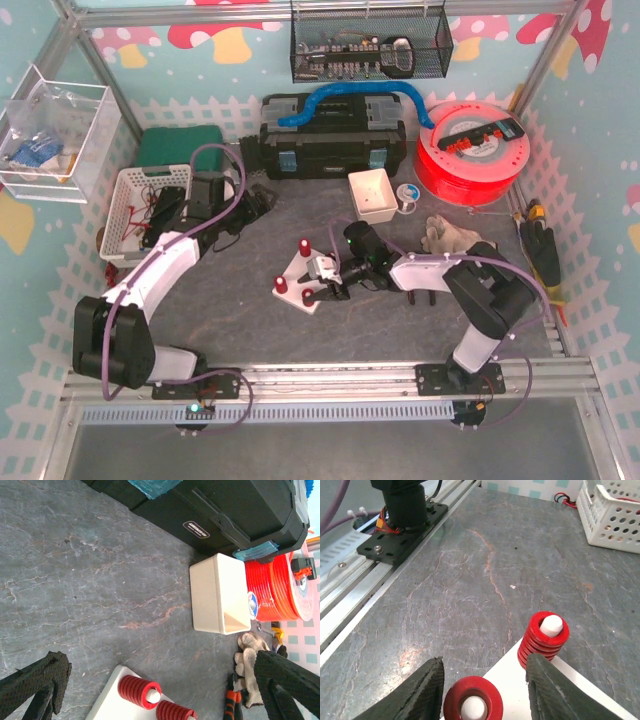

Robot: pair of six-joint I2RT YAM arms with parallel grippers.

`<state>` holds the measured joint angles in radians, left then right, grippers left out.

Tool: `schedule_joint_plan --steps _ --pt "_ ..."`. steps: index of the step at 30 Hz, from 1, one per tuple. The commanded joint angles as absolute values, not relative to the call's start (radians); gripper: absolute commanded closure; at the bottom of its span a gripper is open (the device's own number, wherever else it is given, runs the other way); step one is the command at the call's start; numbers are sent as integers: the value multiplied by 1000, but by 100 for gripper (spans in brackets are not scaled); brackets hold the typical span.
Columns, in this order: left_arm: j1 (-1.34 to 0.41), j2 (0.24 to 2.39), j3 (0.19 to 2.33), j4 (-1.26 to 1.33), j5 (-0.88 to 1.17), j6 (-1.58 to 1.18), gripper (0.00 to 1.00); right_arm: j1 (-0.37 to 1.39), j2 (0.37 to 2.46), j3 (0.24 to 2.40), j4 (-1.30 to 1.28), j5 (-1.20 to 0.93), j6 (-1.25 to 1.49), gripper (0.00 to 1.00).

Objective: Install the large spring

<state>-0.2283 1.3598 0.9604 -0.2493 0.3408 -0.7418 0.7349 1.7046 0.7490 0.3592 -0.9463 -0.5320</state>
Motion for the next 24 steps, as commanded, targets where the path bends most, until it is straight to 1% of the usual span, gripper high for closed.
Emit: schedule_joint_plan --steps 1,4,7,9,13,17,19,21,24 --pt "-222 1377 995 -252 335 -713 1 739 1612 773 302 -897 -555 49" --pt "-223 1379 1008 -250 322 -695 1 736 1523 765 259 -812 -499 45" --pt "-241 1370 1041 -249 261 -632 1 712 1396 759 262 -657 -303 43" --pt "-262 1361 1062 -239 178 -547 1 690 1317 761 264 -519 -157 39" --pt "-317 1330 1039 -114 53 -370 1 666 1192 748 268 -167 -15 27" --pt "-378 1277 916 132 -71 -170 1 614 1169 757 226 141 9 14" --pt "-391 1255 832 278 -107 -98 1 555 1182 771 196 204 38 2" --pt "-388 1252 774 364 -151 -70 1 471 1191 749 234 212 61 1" --pt "-383 1273 707 422 -255 -35 1 394 1206 678 346 247 71 1"
